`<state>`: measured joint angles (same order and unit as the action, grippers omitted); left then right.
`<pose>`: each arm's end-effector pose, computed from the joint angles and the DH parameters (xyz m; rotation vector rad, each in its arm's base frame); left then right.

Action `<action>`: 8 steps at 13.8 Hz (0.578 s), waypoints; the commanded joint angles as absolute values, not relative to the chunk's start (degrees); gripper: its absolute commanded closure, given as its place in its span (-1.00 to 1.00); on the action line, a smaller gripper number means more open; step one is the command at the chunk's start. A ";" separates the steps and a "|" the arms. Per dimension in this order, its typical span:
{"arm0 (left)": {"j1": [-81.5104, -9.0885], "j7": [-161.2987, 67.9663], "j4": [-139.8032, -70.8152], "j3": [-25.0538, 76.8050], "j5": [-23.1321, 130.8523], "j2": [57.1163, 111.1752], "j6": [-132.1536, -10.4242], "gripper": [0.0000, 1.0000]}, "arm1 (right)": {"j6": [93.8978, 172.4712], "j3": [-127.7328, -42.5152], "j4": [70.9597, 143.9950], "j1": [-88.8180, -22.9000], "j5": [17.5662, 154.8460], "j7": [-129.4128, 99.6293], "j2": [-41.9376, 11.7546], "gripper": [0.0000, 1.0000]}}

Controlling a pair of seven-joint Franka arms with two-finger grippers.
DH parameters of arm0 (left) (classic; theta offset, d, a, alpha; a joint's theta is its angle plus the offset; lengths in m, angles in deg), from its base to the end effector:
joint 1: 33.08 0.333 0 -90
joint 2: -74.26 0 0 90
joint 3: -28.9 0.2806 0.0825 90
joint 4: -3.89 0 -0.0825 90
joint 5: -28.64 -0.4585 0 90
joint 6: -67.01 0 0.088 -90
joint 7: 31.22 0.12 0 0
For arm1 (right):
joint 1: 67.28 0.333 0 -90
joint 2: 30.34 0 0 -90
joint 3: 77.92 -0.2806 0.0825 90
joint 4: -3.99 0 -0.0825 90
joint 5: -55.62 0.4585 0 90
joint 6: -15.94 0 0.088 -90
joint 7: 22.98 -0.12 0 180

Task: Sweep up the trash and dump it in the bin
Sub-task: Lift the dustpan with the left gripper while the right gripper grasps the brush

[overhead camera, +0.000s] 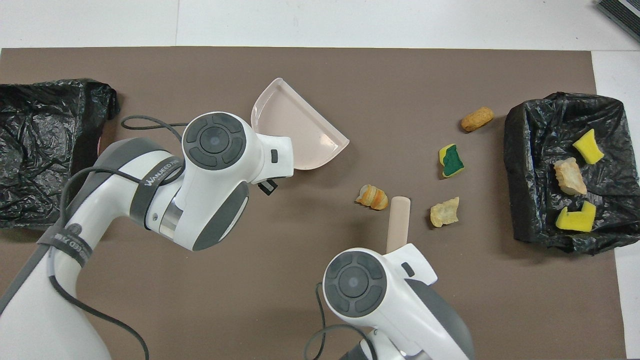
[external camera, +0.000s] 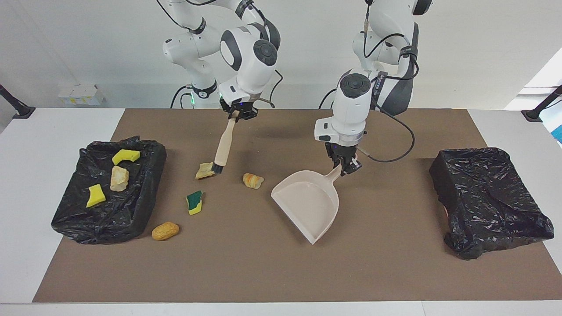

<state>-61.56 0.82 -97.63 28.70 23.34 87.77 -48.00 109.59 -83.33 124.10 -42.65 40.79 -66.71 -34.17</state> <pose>0.6035 -0.3225 0.3476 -2.6085 1.5972 0.0042 0.4890 0.2490 0.3483 2.6810 -0.2309 -0.2191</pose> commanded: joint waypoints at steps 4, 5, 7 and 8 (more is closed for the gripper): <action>-61.55 13.07 -106.91 28.20 22.31 81.75 -48.65 1.00 | 119.97 -84.16 123.35 -58.20 27.78 -48.78 -29.56 1.00; -61.99 13.16 -107.81 28.11 22.22 81.38 -49.70 1.00 | 122.18 -84.16 122.21 -60.67 24.88 -46.29 -27.73 1.00; -63.05 12.81 -109.39 27.94 22.22 80.95 -50.15 1.00 | 122.81 -84.16 117.04 -63.58 23.36 -45.57 -22.72 1.00; -63.75 12.29 -110.79 28.02 22.31 80.33 -50.85 1.00 | 123.34 -84.08 115.10 -64.29 21.79 -45.57 -20.52 1.00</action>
